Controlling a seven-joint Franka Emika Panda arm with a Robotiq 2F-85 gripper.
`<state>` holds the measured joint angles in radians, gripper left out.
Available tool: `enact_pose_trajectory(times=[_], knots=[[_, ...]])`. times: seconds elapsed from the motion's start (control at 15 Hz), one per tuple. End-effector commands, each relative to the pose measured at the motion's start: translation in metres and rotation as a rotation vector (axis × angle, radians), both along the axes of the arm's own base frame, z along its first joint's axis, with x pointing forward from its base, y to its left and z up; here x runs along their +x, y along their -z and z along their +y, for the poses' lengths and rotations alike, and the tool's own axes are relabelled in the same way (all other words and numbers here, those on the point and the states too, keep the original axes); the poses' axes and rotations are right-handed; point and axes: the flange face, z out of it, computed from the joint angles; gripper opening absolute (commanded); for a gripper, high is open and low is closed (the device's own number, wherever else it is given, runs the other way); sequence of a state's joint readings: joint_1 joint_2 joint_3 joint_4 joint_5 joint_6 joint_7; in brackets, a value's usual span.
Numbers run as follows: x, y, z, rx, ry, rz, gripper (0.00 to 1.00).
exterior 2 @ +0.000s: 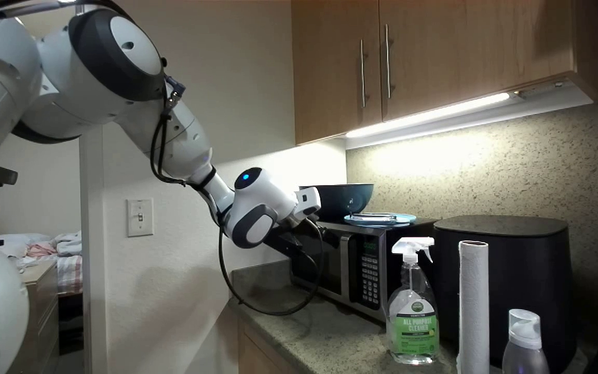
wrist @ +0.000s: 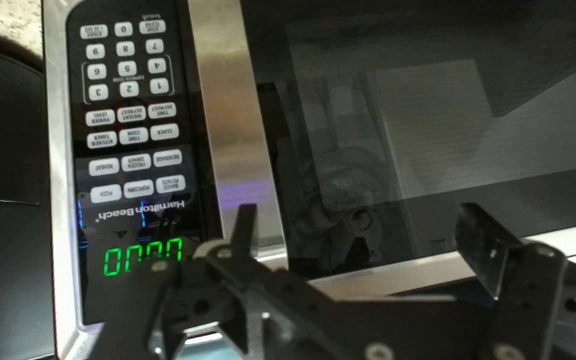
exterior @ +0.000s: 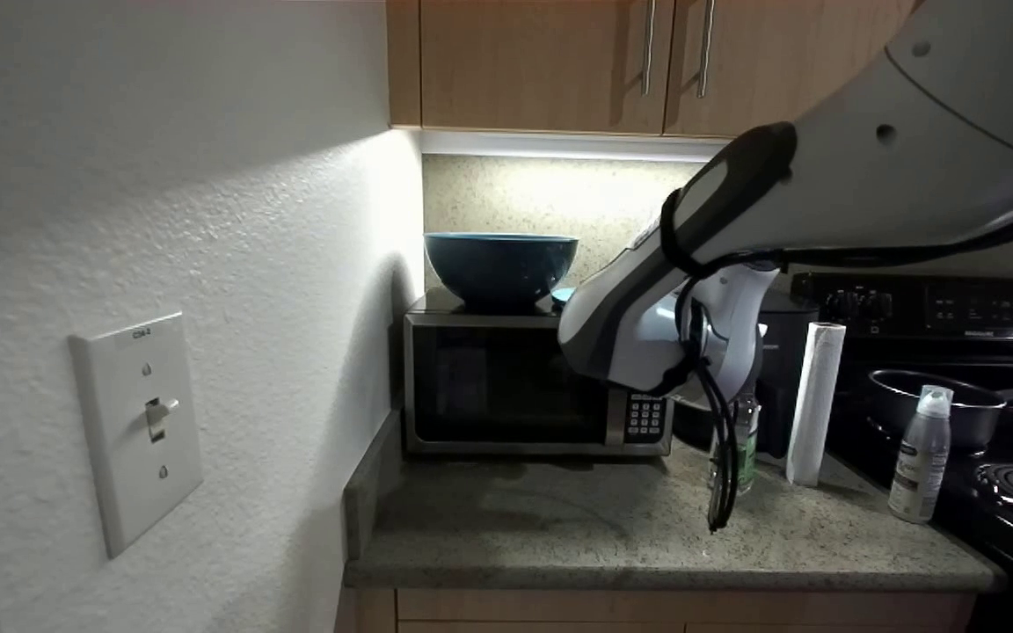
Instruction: Open the microwave door
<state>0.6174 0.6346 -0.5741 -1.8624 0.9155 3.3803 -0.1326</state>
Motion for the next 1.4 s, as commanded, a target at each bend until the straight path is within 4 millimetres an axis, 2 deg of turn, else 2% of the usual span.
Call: enact_pose_trajectory(times=[0.0,0.33,0.87,1.33], knots=[[0.012,0.01,-0.01,-0.002,0.059,-0.015,1.0],[0.012,0.013,-0.022,-0.009,0.089,-0.008,1.0],[0.029,0.015,-0.018,0.01,0.079,-0.041,1.0],[0.027,0.021,-0.024,0.022,0.098,-0.035,1.0]])
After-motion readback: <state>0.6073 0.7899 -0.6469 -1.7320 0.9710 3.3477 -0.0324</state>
